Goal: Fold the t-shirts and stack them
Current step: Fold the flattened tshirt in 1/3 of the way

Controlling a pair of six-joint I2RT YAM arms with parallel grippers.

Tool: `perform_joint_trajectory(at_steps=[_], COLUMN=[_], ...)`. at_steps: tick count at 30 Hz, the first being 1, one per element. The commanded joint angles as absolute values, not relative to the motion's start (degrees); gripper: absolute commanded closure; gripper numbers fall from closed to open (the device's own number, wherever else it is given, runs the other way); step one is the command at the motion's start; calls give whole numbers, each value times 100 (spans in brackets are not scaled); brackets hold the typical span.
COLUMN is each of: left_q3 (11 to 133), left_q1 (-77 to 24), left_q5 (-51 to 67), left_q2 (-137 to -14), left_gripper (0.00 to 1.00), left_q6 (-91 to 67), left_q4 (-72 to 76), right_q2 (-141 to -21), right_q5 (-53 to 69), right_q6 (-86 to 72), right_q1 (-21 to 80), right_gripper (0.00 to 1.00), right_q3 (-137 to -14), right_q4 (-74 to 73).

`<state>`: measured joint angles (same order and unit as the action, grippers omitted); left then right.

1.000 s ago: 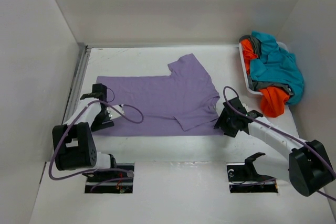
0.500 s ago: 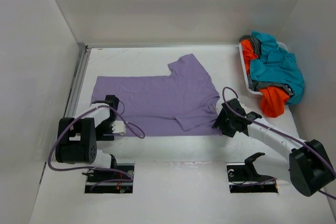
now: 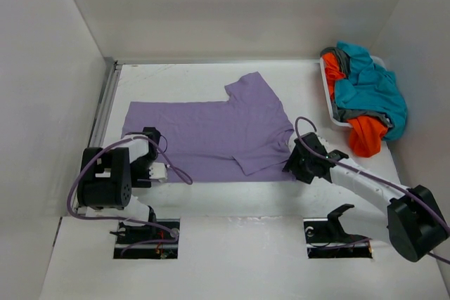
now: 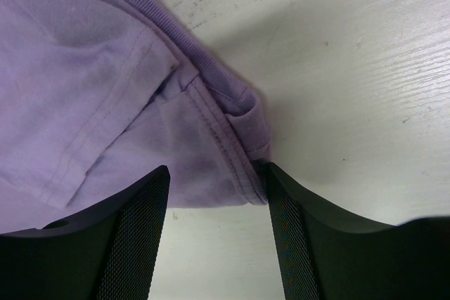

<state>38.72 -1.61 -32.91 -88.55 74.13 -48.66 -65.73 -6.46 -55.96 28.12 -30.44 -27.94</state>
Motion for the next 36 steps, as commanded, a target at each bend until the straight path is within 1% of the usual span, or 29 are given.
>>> perform_joint_trajectory(at_steps=[1, 5, 7, 10, 13, 15, 18, 20, 23, 25, 27, 29, 33, 35, 36], left_q3=[3929, 4148, 4586, 5289, 5475, 5301, 5282, 5414, 5161, 4888, 4852, 4887, 4930, 5149, 5342], left_q1=[-162, -197, -180, 205, 644, 874, 936, 1085, 1444, 1795, 2410, 2886, 2966, 2993, 3010], left_q5=[-3682, -3595, -3314, -2727, -2173, -1865, -1496, -647, -10, 52, -113, 34, 27, -105, -105], left_q2=[-9035, -9097, -8983, -8676, -8351, -8070, -7884, -7648, -7471, -7410, -7330, -7400, -7479, -7759, -7987], left_gripper=[38, 39, 39, 38, 37, 36, 36, 36, 36, 35, 34, 34, 31, 29, 29], left_q6=[7391, 7348, 7208, 6769, 6216, 5218, 4126, 2628, 1210, 775, 712, 502, 36, -490, -814], left_q4=[-4939, -5159, -5421, -5782, -5573, -5310, -5352, -5353, -5020, -4783, -4527, -4526, -4395, -4473, -4622], right_q2=[-6644, -6688, -6680, -6540, -6460, -6451, -6451, -6503, -6574, -6574, -6513, -6469, -6399, -6320, -6276], right_q5=[-659, -659, -668, -729, -721, -703, -686, -659, -633, -633, -633, -633, -650, -694, -703], right_q6=[-5678, -5687, -5687, -5774, -5853, -5810, -5731, -5512, -5353, -5344, -5361, -5379, -5440, -5502, -5528], right_q1=[2957, 2993, 3010, 3045, 3054, 3054, 3054, 3054, 3045, 3054, 3054, 3063, 3098, 3177, 3194], right_gripper=[38, 38, 38, 38, 38, 38, 38, 38, 38, 38, 38, 38, 38, 38, 38], right_q3=[-3102, -3146, -3182, -3173, -3103, -3111, -3164, -3260, -3278, -3261, -3208, -3147, -3129, -3129, -3129], right_q4=[-2848, -2848, -2856, -2883, -2857, -2865, -2883, -2900, -2909, -2883, -2856, -2795, -2769, -2804, -2839])
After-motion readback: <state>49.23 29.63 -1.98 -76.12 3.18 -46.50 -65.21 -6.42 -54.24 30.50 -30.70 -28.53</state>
